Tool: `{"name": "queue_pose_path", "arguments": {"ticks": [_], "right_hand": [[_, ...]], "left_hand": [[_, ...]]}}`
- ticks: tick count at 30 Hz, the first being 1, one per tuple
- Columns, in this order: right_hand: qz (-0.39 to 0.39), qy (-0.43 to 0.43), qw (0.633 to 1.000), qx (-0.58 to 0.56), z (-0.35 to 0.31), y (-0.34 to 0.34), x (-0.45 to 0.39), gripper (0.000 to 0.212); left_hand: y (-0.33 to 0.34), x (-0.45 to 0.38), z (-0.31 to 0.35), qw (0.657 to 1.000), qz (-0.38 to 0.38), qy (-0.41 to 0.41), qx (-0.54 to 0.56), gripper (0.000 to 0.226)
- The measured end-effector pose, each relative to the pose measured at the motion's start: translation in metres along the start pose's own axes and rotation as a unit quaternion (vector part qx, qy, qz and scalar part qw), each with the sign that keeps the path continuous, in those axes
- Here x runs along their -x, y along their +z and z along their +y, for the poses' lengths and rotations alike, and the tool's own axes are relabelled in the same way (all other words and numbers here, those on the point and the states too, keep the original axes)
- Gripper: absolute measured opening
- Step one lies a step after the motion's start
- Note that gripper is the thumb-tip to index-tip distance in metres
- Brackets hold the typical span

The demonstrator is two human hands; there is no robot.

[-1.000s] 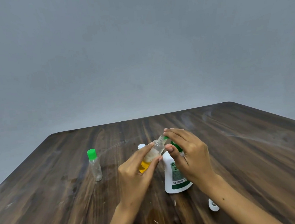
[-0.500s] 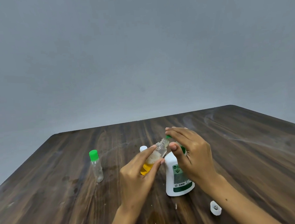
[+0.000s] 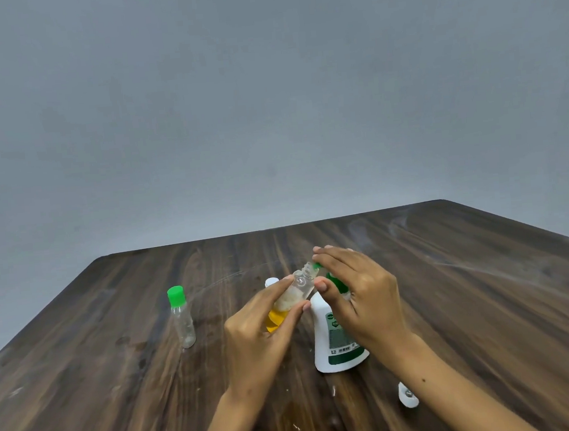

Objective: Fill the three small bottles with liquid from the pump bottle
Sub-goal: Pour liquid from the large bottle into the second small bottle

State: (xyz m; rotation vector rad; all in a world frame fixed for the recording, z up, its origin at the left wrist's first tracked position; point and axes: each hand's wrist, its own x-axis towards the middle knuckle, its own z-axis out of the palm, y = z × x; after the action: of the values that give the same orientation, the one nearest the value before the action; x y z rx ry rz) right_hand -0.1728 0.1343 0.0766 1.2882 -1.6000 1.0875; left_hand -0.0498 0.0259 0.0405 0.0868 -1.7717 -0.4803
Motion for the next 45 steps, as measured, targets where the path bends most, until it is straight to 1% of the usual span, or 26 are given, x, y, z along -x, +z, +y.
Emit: {"name": "queue_pose_path", "arguments": {"ticks": [3, 9, 14, 19, 24, 30, 37, 41, 45], "right_hand": [[0.005, 0.009, 1.0, -0.01, -0.001, -0.001, 0.005, 0.067], [-0.006, -0.014, 1.0, 0.011, 0.002, -0.004, -0.007, 0.069], [-0.011, 0.0, 1.0, 0.008, 0.0, -0.002, 0.003, 0.07], [-0.023, -0.021, 0.999, 0.015, 0.002, -0.007, -0.009, 0.073], [-0.012, 0.017, 1.0, -0.011, -0.001, 0.0, 0.008, 0.07], [-0.027, -0.004, 1.0, -0.005, 0.001, -0.006, -0.004, 0.07], [-0.004, 0.019, 0.999, -0.029, -0.002, -0.001, 0.006, 0.068], [-0.005, 0.003, 1.0, -0.023, -0.003, -0.005, -0.003, 0.068], [-0.012, 0.018, 1.0, -0.014, -0.002, -0.001, 0.005, 0.07]], "left_hand": [[0.0, 0.0, 0.001, 1.0, -0.001, 0.002, 0.002, 0.04], [0.001, 0.001, 0.001, 1.0, -0.001, 0.001, 0.005, 0.04], [0.001, 0.0, 0.001, 1.0, 0.001, 0.005, 0.006, 0.04], [0.001, 0.001, 0.0, 1.0, 0.001, 0.003, 0.016, 0.039], [0.002, 0.0, 0.001, 1.0, 0.002, 0.009, 0.008, 0.04], [0.001, 0.001, 0.001, 1.0, 0.006, 0.004, 0.013, 0.039], [0.003, 0.001, 0.0, 1.0, 0.005, 0.004, 0.009, 0.037], [0.003, 0.001, 0.0, 1.0, 0.011, 0.004, 0.013, 0.037], [0.003, 0.001, -0.001, 1.0, 0.011, 0.003, 0.014, 0.036]]}}
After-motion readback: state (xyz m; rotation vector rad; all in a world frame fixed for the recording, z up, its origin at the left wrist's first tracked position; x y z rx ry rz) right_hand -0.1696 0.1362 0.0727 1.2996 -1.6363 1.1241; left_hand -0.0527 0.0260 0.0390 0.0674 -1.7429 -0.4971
